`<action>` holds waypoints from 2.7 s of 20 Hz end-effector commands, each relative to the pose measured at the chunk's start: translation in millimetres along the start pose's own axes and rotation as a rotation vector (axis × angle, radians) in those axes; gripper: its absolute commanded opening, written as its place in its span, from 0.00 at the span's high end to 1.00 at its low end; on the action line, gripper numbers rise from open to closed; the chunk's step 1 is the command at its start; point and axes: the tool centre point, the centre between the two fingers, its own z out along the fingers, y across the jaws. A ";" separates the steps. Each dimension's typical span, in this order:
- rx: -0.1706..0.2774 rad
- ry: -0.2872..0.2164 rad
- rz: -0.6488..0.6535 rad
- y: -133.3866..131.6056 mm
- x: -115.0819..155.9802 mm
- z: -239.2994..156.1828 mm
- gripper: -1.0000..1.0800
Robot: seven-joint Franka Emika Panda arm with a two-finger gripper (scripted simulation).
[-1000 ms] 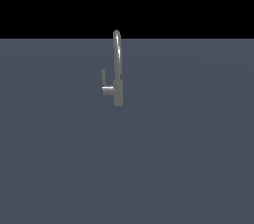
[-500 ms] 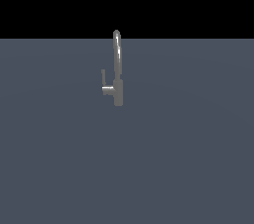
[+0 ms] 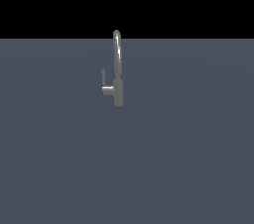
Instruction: Turn on the faucet by rotating a designated handle.
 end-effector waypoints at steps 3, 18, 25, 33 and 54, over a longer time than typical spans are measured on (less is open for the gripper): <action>-0.045 0.048 0.059 -39.0 -15.7 29.9 1.00; -0.236 0.122 0.235 -126.6 -66.9 227.1 1.00; -0.350 0.111 0.329 -125.7 -91.2 356.4 1.00; -0.472 0.080 0.434 -93.6 -117.7 483.6 1.00; -0.548 0.055 0.502 -53.1 -138.7 545.6 1.00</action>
